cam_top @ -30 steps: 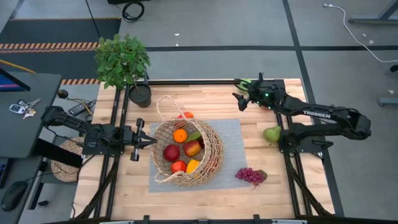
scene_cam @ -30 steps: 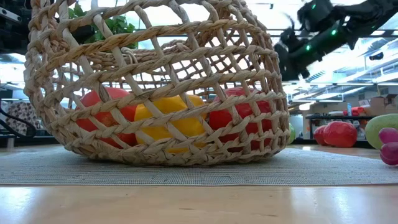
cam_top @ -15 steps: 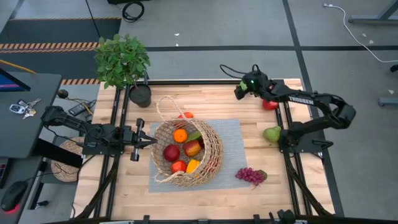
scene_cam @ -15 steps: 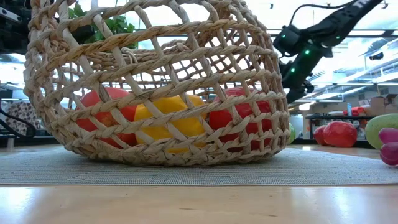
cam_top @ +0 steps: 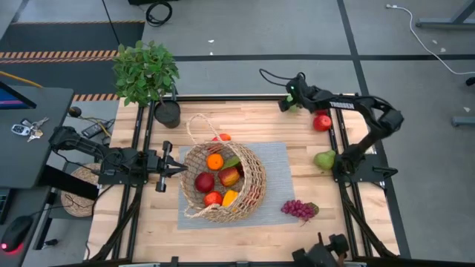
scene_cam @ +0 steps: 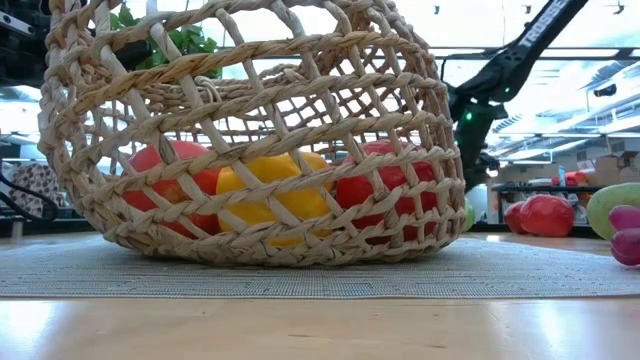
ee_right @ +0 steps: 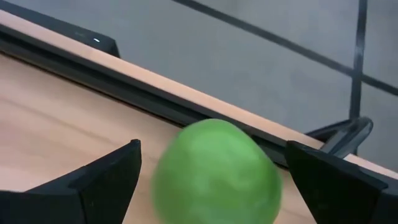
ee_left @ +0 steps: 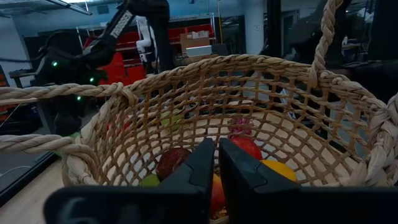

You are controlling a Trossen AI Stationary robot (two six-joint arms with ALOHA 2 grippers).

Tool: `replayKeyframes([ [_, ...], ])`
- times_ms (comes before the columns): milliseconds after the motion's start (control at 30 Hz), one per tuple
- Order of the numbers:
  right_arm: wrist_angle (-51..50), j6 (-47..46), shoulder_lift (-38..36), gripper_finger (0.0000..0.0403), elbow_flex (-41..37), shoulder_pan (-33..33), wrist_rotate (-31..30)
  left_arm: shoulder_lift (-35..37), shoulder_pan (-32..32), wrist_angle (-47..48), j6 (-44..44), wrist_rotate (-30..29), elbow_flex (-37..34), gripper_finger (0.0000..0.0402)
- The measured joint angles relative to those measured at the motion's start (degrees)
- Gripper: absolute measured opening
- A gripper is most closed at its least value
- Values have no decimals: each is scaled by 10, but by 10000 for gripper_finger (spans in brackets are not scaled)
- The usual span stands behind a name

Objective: Build produce basket
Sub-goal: Put the green apple into the brown woven basket

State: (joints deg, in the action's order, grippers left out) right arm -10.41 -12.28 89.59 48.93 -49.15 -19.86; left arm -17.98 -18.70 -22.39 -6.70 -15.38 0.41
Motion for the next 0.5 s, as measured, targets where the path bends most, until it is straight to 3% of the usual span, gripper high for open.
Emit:
replayKeyframes([
  [233, -2, -26, 47, 399, 10, -21, 15, 0, 0, 0, 0, 0, 0, 29],
  [500, -8, -22, 49, 392, 10, -25, 32, 0, 0, 0, 0, 0, 0, 35],
])
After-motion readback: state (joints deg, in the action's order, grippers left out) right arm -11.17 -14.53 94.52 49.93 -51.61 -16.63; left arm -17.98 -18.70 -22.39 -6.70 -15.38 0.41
